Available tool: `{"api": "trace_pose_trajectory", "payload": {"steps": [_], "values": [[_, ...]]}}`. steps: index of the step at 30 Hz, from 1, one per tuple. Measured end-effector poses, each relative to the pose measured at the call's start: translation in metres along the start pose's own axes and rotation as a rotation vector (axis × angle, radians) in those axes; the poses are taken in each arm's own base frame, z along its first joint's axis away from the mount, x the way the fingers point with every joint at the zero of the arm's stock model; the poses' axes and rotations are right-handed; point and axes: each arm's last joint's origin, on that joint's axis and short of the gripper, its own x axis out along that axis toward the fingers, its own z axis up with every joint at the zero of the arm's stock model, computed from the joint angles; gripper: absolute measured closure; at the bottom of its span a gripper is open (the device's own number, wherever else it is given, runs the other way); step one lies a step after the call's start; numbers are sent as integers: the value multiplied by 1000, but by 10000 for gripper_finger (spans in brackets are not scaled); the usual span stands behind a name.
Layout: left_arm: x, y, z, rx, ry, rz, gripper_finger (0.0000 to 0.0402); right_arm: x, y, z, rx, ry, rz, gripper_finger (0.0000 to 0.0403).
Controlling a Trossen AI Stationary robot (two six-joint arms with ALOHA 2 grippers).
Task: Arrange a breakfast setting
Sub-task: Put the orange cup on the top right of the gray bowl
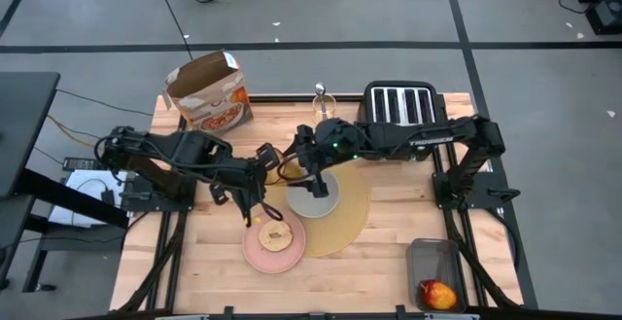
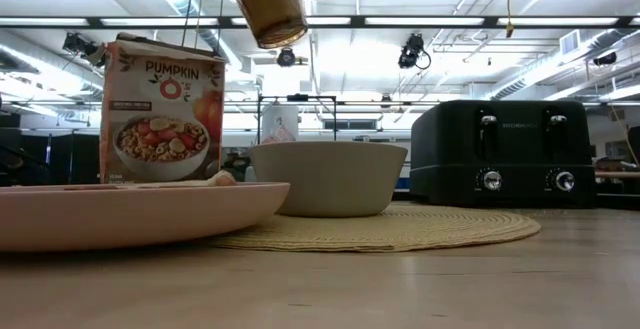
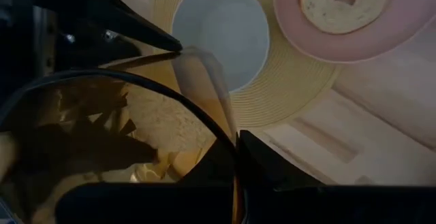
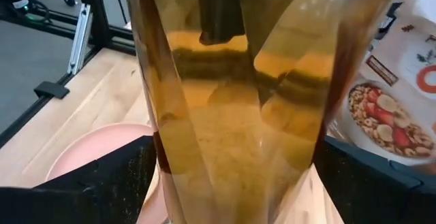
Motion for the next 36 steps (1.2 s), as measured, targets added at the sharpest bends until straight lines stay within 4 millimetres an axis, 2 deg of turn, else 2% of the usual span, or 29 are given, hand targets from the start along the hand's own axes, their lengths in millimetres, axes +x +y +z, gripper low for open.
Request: {"api": "trace_pose_trajectory", "payload": {"steps": [6, 11, 21, 26, 31, 36], "values": [[1, 1, -1, -9, 1, -6, 389, 11, -4, -7, 53, 9, 39, 12], [1, 4, -1, -41, 6, 27, 389, 7, -2, -12, 75, 70, 46, 7], [1, 6, -1, -51, 10, 50, 389, 5, -12, -8, 78, 0, 49, 4], [1, 8, -1, -65, 5, 73, 389, 5, -13, -4, 75, -38, 50, 30], [1, 9, -1, -76, 24, 92, 370, 5, -13, -4, 85, -39, 48, 42], [1, 10, -1, -188, 24, 110, 351, 0, -13, -2, 96, -37, 32, 42]]}}
